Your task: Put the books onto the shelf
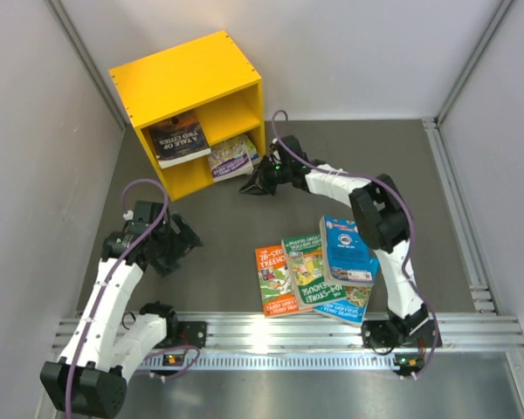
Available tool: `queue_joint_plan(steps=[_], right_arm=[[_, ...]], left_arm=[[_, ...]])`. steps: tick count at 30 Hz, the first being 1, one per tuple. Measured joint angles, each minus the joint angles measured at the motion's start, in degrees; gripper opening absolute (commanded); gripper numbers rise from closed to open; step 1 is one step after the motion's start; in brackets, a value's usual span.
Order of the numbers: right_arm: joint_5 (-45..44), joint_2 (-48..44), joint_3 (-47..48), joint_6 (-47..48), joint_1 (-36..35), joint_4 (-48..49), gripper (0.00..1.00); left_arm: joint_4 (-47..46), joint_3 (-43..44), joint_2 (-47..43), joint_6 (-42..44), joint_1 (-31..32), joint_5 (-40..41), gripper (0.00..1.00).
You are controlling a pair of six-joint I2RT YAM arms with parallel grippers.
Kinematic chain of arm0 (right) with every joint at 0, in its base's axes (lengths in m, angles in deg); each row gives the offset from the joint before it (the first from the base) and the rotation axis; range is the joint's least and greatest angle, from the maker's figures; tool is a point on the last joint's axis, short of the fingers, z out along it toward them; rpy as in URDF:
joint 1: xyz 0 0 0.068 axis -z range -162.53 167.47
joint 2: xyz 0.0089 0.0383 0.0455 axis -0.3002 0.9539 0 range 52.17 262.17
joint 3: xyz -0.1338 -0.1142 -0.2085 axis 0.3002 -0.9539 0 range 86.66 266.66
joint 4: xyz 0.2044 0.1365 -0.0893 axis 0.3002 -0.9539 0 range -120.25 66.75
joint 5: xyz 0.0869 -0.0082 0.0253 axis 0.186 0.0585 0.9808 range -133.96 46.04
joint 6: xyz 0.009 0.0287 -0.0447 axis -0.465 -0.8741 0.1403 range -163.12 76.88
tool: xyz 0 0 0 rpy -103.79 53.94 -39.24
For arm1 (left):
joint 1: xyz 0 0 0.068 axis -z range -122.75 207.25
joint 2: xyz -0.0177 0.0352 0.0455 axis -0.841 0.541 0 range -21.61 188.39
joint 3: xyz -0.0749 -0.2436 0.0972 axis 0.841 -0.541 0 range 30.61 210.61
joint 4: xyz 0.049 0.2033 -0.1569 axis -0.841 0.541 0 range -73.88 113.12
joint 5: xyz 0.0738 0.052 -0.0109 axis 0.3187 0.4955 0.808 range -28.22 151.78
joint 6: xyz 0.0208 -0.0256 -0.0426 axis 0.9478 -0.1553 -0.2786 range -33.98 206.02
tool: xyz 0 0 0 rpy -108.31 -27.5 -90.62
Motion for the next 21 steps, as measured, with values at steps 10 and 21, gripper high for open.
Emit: queue_joint_plan(steps=[10,21], right_arm=[[-1.25,13.31,17.49,-3.89,0.83,-1.27,0.00],[-7.02,20.26,33.66,-16.06,0.79,-8.55,0.00]], left_arm=[[4.81,2.21,-4.31,2.01,0.00,3.28,0.92],[8.87,5.75,-3.50,4.44,0.00,6.58,0.93]])
